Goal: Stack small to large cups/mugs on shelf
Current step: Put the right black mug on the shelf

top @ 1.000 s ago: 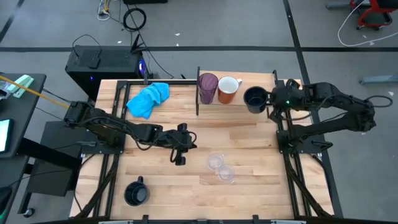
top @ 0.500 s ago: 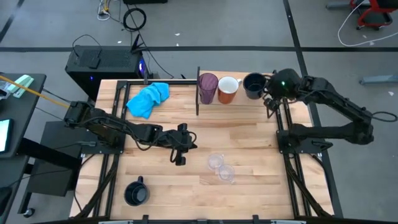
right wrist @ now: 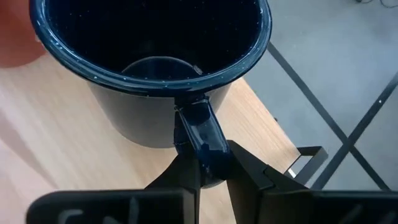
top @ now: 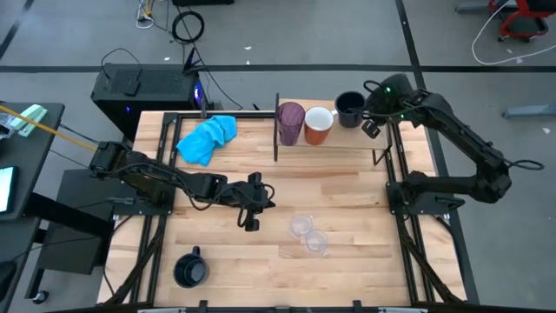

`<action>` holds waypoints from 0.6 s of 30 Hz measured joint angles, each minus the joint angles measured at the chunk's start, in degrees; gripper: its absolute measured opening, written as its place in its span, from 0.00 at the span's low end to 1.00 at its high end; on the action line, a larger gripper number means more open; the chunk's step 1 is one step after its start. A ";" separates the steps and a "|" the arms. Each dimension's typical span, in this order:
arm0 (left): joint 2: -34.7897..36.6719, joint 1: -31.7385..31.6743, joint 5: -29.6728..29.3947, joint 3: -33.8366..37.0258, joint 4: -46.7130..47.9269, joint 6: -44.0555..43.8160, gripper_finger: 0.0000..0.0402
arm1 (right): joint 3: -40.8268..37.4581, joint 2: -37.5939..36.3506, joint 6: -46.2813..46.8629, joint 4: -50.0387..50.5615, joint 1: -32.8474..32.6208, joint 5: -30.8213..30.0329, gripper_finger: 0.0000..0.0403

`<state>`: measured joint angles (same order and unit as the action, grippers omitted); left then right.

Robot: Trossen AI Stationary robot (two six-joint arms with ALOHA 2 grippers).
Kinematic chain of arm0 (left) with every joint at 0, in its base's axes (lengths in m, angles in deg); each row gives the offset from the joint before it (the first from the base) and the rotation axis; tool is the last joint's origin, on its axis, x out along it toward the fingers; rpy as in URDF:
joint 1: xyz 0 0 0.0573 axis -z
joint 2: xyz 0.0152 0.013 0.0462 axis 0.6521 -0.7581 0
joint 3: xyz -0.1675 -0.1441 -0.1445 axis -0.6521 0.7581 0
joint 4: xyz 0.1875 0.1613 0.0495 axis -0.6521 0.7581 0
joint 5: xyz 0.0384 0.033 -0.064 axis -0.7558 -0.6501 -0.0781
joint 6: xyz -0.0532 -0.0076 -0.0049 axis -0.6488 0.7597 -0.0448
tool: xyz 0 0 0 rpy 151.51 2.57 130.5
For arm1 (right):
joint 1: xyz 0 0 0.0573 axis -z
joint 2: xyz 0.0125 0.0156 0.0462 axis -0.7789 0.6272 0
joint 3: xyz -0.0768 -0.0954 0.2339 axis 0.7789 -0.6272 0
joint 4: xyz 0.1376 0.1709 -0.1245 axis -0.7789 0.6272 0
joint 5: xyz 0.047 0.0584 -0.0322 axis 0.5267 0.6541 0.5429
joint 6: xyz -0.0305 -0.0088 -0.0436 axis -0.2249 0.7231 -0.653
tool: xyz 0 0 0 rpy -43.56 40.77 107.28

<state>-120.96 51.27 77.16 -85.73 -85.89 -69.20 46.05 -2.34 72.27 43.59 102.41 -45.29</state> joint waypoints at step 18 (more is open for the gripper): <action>0.00 0.96 0.08 -0.02 1.04 -1.09 0.05 | 0.02 5.93 -4.73 -5.46 2.64 4.08 0.16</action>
<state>-120.96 52.23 77.24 -85.76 -84.85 -70.29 46.07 3.59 67.54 38.13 105.05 -41.21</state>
